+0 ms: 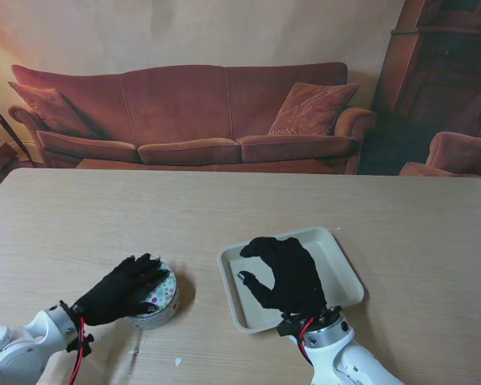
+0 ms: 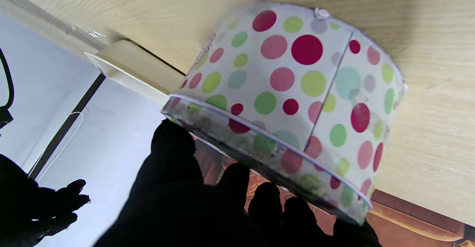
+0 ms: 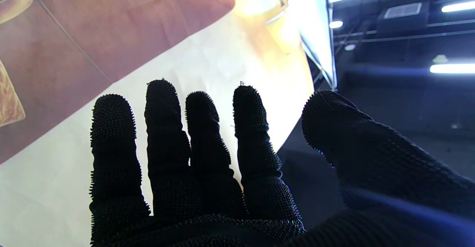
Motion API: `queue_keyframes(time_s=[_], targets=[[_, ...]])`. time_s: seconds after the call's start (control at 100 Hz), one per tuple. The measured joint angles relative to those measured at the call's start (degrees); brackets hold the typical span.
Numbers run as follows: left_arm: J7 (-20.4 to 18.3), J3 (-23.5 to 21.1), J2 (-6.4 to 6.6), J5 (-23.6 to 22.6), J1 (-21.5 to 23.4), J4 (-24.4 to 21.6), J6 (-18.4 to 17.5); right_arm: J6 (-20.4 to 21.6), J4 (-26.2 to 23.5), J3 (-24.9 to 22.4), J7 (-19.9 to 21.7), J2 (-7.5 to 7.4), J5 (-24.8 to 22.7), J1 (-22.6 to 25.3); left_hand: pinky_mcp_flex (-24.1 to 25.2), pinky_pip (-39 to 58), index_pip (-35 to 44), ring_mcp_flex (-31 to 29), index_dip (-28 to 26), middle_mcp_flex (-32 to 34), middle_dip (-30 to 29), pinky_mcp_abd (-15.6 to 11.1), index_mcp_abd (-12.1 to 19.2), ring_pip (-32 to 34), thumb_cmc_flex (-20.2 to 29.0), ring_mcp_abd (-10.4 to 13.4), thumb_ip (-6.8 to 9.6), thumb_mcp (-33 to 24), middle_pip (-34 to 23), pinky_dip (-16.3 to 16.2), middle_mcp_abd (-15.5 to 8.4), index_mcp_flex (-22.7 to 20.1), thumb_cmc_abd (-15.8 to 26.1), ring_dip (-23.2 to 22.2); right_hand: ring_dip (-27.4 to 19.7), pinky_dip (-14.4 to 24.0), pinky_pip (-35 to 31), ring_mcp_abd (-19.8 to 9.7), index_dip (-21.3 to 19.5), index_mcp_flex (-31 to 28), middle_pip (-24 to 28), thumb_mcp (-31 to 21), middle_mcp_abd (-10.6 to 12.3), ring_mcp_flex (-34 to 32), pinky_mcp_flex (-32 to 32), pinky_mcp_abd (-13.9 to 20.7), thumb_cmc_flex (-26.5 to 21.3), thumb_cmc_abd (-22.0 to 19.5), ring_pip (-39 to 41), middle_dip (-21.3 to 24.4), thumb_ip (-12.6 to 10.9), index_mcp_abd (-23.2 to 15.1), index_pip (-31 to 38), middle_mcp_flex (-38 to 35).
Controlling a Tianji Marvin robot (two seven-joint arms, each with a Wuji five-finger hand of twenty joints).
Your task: Pour cookies into a cookie box
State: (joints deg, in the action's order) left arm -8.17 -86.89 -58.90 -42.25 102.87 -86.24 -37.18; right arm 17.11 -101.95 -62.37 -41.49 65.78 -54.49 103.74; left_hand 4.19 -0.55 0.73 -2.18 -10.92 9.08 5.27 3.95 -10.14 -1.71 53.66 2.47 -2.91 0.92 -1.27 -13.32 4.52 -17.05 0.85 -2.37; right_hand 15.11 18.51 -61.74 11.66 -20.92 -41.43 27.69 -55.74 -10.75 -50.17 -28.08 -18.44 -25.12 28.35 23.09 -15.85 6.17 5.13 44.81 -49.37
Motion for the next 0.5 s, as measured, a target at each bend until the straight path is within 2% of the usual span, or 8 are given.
queue_keyframes(time_s=[0.04, 0.31, 0.41, 0.5], targets=[[0.0, 0.0, 0.0, 0.1, 0.0, 0.0, 0.0, 0.0, 0.0, 0.0, 0.0, 0.0, 0.0, 0.0, 0.0, 0.0, 0.0, 0.0, 0.0, 0.0, 0.0, 0.0, 0.0, 0.0, 0.0, 0.0, -0.01, 0.0, 0.0, 0.3, 0.0, 0.0, 0.0, 0.0, 0.0, 0.0, 0.0, 0.0, 0.0, 0.0, 0.0, 0.0, 0.0, 0.0, 0.0, 0.0, -1.7, 0.0, 0.0, 0.0, 0.0, 0.0, 0.0, 0.0], [0.2, -0.2, -0.06, 0.7, 0.2, 0.1, -0.4, -0.1, 0.0, 0.0, 0.0, -0.01, -0.1, 0.0, -0.4, 0.0, 0.7, -0.2, 0.0, 0.0, 0.0, 0.1, 0.0, 0.4, 0.0, 0.0, -0.02, 0.0, 0.0, 0.3, 0.0, -0.2, -0.3, 0.0, 0.0, 0.0, 0.0, 0.0, 0.4, 0.0, 0.0, 0.0, 0.0, 0.0, 0.0, 0.0, -1.7, 0.0, 0.0, 0.0, 0.0, 0.0, -0.1, 0.0], [0.9, -0.3, -0.17, 1.0, 0.4, 0.1, -1.0, -0.1, 0.0, 0.0, 0.0, -0.01, 0.0, 0.0, -1.1, 0.8, 2.2, -0.2, -0.6, 0.0, 0.0, 1.4, -1.7, 0.5, 0.0, -0.5, -0.02, 0.0, 0.0, 0.3, 0.0, -1.3, -0.4, 0.0, 0.0, 0.0, 0.0, 0.0, 0.6, 0.0, 0.0, 0.0, 0.0, 0.0, 0.0, 0.0, -1.7, 0.0, 0.0, 0.0, 0.0, 0.0, -0.2, 0.0], [1.5, -0.7, -0.35, 0.9, 0.7, 0.1, -1.5, -0.1, 0.0, 0.0, -0.1, -0.01, 0.0, 0.0, -1.9, 1.7, 3.6, -0.2, -0.9, 0.0, 0.0, 1.5, -3.0, 0.5, 0.0, -0.5, -0.03, 0.0, 0.0, 0.3, 0.0, -1.5, -0.4, 0.0, 0.0, 0.0, 0.0, 0.0, 0.7, 0.0, 0.0, 0.0, 0.0, 0.0, 0.0, 0.0, -1.7, 0.0, 0.0, 0.0, 0.0, 0.0, -0.2, 0.0]])
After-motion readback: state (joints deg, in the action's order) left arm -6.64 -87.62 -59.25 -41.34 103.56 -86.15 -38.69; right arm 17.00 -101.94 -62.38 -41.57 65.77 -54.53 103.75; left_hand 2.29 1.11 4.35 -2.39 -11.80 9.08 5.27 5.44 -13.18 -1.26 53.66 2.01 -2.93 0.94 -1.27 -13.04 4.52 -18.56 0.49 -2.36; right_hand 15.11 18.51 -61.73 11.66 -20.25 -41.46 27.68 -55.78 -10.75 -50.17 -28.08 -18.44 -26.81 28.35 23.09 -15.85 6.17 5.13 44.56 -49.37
